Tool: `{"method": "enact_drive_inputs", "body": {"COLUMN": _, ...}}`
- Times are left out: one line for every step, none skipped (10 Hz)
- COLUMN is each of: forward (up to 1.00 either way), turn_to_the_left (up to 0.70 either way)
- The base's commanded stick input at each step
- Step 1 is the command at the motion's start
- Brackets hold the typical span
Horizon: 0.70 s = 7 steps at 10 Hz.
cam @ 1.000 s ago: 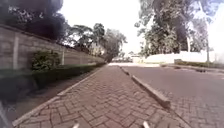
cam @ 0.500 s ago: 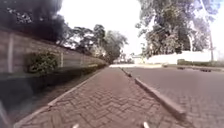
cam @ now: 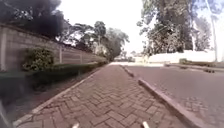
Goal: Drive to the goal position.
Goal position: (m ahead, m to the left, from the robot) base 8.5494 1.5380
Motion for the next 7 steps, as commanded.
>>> {"method": "enact_drive_inputs", "body": {"forward": 0.70, "turn_to_the_left": 0.00}}
{"method": "enact_drive_inputs", "body": {"forward": 0.70, "turn_to_the_left": 0.00}}
{"method": "enact_drive_inputs", "body": {"forward": 0.70, "turn_to_the_left": 0.00}}
{"method": "enact_drive_inputs", "body": {"forward": 0.70, "turn_to_the_left": 0.00}}
{"method": "enact_drive_inputs", "body": {"forward": 0.70, "turn_to_the_left": 0.00}}
{"method": "enact_drive_inputs", "body": {"forward": 0.70, "turn_to_the_left": 0.00}}
{"method": "enact_drive_inputs", "body": {"forward": 0.70, "turn_to_the_left": 0.00}}
